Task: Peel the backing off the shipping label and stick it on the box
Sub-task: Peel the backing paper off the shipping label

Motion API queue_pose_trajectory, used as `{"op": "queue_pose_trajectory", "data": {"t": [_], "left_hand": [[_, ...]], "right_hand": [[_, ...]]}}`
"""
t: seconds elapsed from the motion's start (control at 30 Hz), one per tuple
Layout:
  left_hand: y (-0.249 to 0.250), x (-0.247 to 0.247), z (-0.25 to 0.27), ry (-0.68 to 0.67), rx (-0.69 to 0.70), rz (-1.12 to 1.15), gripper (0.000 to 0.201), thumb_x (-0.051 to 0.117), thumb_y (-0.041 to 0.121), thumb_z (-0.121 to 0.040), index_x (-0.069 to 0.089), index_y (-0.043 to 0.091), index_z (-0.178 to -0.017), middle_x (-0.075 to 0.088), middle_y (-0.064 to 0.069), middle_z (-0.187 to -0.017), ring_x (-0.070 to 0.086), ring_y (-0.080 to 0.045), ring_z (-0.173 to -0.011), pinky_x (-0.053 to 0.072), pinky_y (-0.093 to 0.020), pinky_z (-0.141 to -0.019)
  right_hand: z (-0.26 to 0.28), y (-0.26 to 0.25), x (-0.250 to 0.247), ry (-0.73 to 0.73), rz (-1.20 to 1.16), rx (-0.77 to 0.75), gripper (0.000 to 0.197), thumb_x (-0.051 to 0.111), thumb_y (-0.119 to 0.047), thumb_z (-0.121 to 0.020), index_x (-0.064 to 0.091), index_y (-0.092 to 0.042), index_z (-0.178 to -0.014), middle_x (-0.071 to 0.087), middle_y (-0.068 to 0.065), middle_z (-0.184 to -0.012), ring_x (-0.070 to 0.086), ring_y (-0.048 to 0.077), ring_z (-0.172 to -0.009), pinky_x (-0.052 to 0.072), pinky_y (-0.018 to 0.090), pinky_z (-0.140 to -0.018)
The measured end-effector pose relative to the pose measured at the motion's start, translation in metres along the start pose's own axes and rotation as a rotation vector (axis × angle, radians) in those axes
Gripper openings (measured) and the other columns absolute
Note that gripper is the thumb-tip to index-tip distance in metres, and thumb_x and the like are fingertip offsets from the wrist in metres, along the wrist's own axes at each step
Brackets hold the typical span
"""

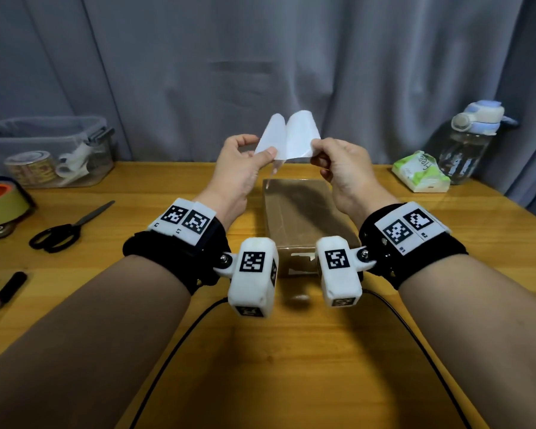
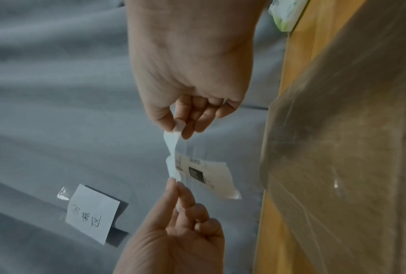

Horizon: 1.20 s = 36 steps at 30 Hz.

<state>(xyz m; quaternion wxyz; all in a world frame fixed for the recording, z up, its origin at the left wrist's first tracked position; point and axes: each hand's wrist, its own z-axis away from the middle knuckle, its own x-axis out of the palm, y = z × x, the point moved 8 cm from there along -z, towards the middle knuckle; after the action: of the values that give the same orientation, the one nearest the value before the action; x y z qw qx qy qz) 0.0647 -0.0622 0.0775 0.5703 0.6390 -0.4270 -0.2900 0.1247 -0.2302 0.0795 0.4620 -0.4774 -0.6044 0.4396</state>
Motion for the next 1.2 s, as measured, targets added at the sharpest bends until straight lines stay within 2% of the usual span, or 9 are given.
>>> {"op": "queue_pose_trajectory", "data": {"t": [0.13,0.27,0.6,0.73,0.83,0.93,1.03,1.1,1.2], "left_hand": [[0.005,-0.008,-0.011,0.075,-0.017,0.0,0.04,0.07,0.009,-0.08,0.049,0.016,-0.113,0.063,-0.005,-0.093,0.057,-0.017,-0.085,0.045,-0.031,-0.084],[0.011,-0.012,-0.019,0.112,0.075,-0.064,0.035,0.066,0.004,-0.08,0.045,0.017,-0.106,0.061,-0.016,-0.102,0.059,-0.02,-0.09,0.045,-0.018,-0.073],[0.014,-0.018,-0.015,0.067,0.313,-0.36,0.019,0.051,0.004,-0.091,0.046,0.018,-0.102,0.036,0.007,-0.067,0.037,-0.004,-0.057,0.036,-0.002,-0.052],[0.002,-0.02,-0.021,0.067,0.174,-0.164,0.026,0.055,0.003,-0.087,0.044,0.016,-0.107,0.039,0.004,-0.065,0.044,-0.008,-0.062,0.039,-0.014,-0.064],[0.002,-0.019,-0.02,0.032,0.158,-0.115,0.025,0.053,0.004,-0.09,0.043,0.016,-0.109,0.044,0.0,-0.069,0.049,-0.009,-0.065,0.044,-0.022,-0.07],[0.001,-0.017,-0.019,-0.009,0.176,-0.125,0.022,0.049,0.004,-0.092,0.042,0.017,-0.109,0.05,-0.012,-0.088,0.056,-0.012,-0.074,0.052,-0.022,-0.073],[0.003,-0.017,-0.016,-0.017,0.231,-0.149,0.021,0.049,0.004,-0.092,0.042,0.018,-0.106,0.048,-0.013,-0.089,0.058,-0.017,-0.079,0.056,-0.029,-0.078],[0.006,-0.016,-0.015,-0.018,0.281,-0.174,0.022,0.05,0.005,-0.09,0.043,0.019,-0.105,0.046,-0.012,-0.088,0.056,-0.018,-0.081,0.056,-0.032,-0.08],[0.01,-0.014,-0.011,-0.045,0.318,-0.186,0.028,0.051,0.004,-0.088,0.044,0.021,-0.109,0.044,-0.004,-0.083,0.051,-0.015,-0.073,0.053,-0.037,-0.081]], "right_hand": [[-0.005,-0.002,-0.003,0.049,-0.042,0.001,0.031,0.061,-0.008,-0.076,0.052,-0.018,-0.048,0.043,-0.012,-0.039,0.042,0.004,-0.044,0.034,0.015,-0.05],[-0.005,-0.005,-0.003,0.069,-0.04,-0.025,0.029,0.06,-0.008,-0.076,0.051,-0.017,-0.05,0.042,-0.007,-0.048,0.041,0.006,-0.049,0.034,0.014,-0.049],[-0.003,-0.004,-0.002,0.024,-0.008,-0.053,0.027,0.062,-0.009,-0.074,0.058,-0.018,-0.049,0.049,-0.012,-0.044,0.045,0.007,-0.055,0.038,0.02,-0.059],[-0.003,-0.001,0.001,-0.063,-0.201,-0.003,0.015,0.055,-0.001,-0.076,0.066,-0.011,-0.076,0.055,0.003,-0.063,0.045,0.011,-0.055,0.039,0.019,-0.054],[-0.001,-0.003,0.005,-0.142,-0.251,0.028,0.037,0.043,0.01,-0.072,0.065,-0.004,-0.097,0.059,0.008,-0.07,0.043,0.01,-0.051,0.04,0.017,-0.05],[0.002,-0.002,0.009,-0.176,-0.115,0.035,0.037,0.042,0.008,-0.069,0.066,-0.005,-0.094,0.058,0.009,-0.067,0.037,0.012,-0.053,0.033,0.02,-0.053],[0.007,-0.002,0.014,-0.215,0.022,0.05,0.008,0.06,-0.017,-0.076,0.064,-0.012,-0.08,0.053,0.003,-0.064,0.042,0.01,-0.054,0.034,0.022,-0.057],[0.006,-0.002,0.012,-0.189,0.077,0.02,0.016,0.065,-0.028,-0.082,0.063,-0.015,-0.073,0.057,-0.006,-0.055,0.047,0.005,-0.05,0.039,0.017,-0.055],[0.004,-0.011,0.01,-0.13,0.121,-0.084,0.012,0.063,-0.017,-0.086,0.061,-0.014,-0.074,0.059,-0.011,-0.055,0.051,-0.004,-0.044,0.042,0.011,-0.052]]}}
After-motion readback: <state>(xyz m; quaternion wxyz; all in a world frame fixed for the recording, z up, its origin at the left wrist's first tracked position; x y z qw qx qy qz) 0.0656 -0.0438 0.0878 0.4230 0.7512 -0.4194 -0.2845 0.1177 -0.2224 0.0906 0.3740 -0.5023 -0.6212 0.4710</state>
